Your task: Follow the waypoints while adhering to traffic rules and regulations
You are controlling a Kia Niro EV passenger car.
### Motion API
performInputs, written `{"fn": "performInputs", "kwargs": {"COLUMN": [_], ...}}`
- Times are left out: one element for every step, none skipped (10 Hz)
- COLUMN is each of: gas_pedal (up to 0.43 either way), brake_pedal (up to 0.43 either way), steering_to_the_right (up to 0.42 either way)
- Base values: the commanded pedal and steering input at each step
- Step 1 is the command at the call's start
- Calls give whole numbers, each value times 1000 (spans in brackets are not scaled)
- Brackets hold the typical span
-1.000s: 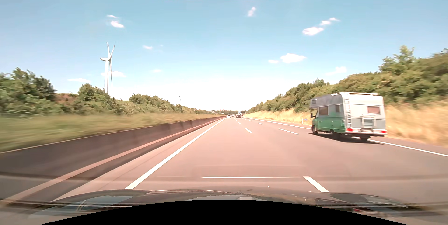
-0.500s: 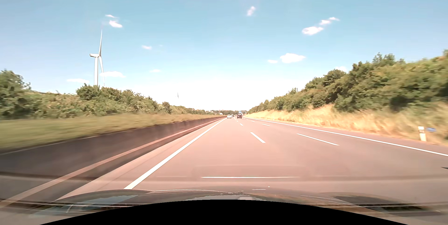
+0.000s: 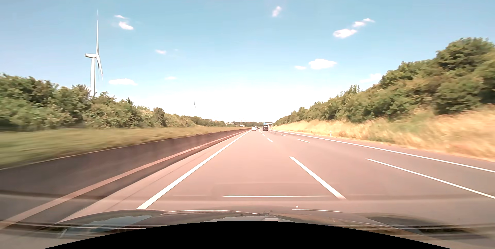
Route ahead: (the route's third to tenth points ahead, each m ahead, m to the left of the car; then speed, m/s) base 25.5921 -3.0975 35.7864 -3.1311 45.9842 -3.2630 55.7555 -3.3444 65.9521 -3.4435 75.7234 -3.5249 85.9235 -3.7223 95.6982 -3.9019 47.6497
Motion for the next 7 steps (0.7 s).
{"fn": "performInputs", "kwargs": {"gas_pedal": [280, 280, 268, 260, 228, 228, 209], "brake_pedal": [0, 0, 0, 0, 0, 0, 0], "steering_to_the_right": [2, 3, 3, 2, 1, 0, 0]}}
